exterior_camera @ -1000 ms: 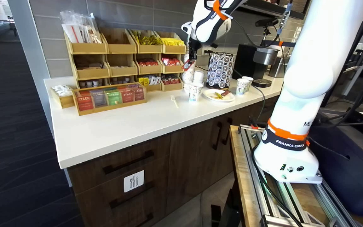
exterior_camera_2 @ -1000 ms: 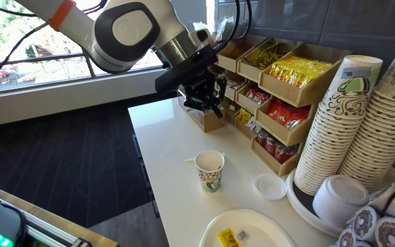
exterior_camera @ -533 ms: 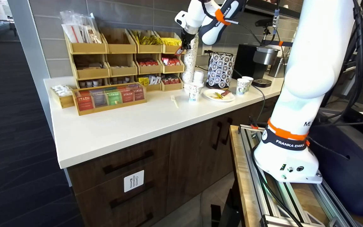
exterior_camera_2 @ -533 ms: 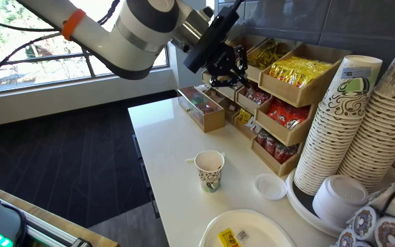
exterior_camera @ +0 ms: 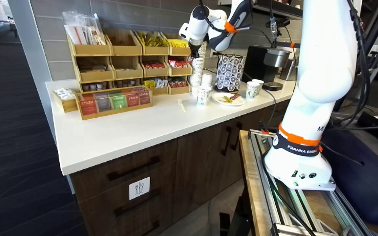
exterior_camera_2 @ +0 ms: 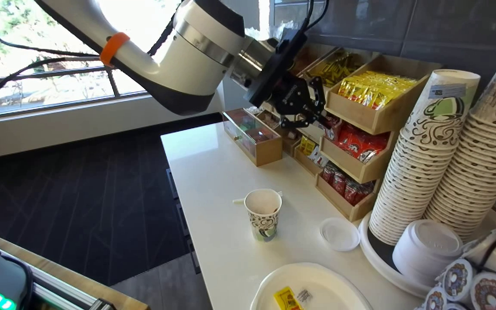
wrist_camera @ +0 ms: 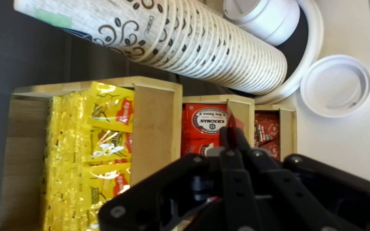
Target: Pick up the red sachet on the white plate and put it in the middle rack of the far right snack rack
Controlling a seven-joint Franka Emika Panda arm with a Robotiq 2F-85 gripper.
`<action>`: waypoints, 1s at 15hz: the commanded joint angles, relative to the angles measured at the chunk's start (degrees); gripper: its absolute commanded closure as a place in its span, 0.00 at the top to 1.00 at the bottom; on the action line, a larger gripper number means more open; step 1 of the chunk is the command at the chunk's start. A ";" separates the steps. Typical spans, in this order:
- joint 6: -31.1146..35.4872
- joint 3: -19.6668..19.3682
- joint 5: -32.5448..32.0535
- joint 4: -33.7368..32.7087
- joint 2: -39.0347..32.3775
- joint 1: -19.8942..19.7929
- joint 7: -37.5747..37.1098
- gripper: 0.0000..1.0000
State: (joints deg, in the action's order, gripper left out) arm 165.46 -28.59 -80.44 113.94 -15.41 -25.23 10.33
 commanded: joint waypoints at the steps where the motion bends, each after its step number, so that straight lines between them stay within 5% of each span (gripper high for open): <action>1: -0.24 0.01 -1.42 -0.05 -0.69 0.45 -1.69 0.01; 15: -1.06 -0.07 -7.21 -7.85 -7.97 2.73 -9.89 0.00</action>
State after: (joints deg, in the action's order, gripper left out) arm 165.18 -28.31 -84.99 109.59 -20.07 -22.96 4.24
